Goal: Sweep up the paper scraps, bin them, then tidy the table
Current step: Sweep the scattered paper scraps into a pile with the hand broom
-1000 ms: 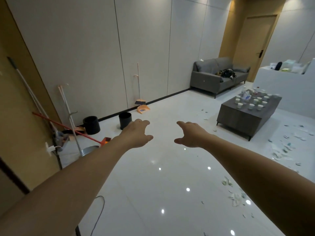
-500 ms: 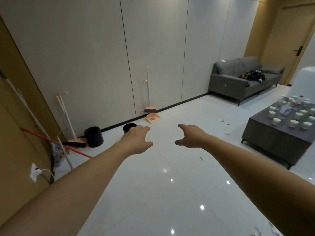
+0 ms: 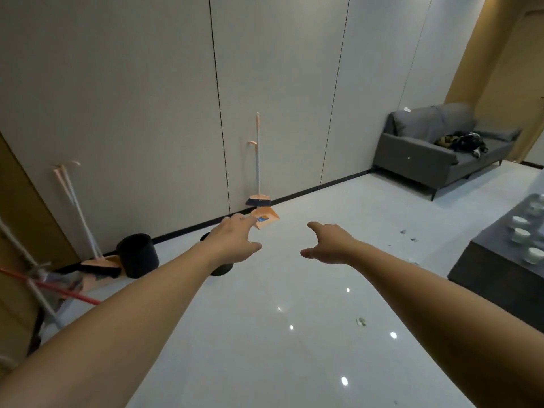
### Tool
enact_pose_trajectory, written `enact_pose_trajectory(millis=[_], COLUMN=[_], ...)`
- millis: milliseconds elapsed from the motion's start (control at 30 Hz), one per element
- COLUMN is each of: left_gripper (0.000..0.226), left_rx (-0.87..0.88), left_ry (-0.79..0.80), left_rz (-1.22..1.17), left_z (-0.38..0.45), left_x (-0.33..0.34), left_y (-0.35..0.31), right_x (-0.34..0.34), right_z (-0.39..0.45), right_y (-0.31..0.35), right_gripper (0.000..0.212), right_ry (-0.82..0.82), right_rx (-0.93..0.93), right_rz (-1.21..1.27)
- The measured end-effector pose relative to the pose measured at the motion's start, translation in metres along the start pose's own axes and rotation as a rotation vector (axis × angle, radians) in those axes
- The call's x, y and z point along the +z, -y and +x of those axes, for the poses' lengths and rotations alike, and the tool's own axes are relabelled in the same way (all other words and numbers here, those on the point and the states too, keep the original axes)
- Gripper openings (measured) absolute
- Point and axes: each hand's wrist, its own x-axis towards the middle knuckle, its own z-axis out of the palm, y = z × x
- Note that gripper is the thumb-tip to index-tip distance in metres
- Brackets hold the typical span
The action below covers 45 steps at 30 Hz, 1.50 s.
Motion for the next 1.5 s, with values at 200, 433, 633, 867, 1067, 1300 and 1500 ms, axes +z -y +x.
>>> enact_pose_trajectory(millis=[200, 433, 633, 867, 1067, 1300, 1500], left_gripper=[0.070, 0.063, 0.068, 0.062, 0.061, 0.074, 0.072], left_rx=[0.006, -0.049, -0.123, -0.246, -0.255, -0.233, -0.215], left_ry=[0.068, 0.083, 0.096, 0.164, 0.217, 0.237, 0.288], left_rz=[0.023, -0.002, -0.015, 0.005, -0.022, -0.068, -0.085], left_z=[0.158, 0.317, 0.460, 0.607, 0.730, 0.909, 1.041], left_x=[-0.022, -0.022, 0.006, 0.004, 0.017, 0.031, 0.014], left_y=[0.059, 0.111, 0.142, 0.180, 0.225, 0.311, 0.367], right_x=[-0.022, -0.042, -0.036, -0.051, -0.044, -0.035, -0.055], right_z=[0.152, 0.329, 0.506, 0.687, 0.823, 0.997, 1.114], right_y=[0.013, -0.001, -0.037, -0.065, -0.064, -0.041, -0.024], right_gripper=[0.084, 0.083, 0.074, 0.073, 0.073, 0.065, 0.065], right_ry=[0.051, 0.065, 0.080, 0.161, 0.275, 0.314, 0.272], right_rx=[0.038, 0.051, 0.007, 0.018, 0.123, 0.293, 0.399], right_rz=[0.068, 0.129, 0.176, 0.240, 0.424, 0.660, 0.712])
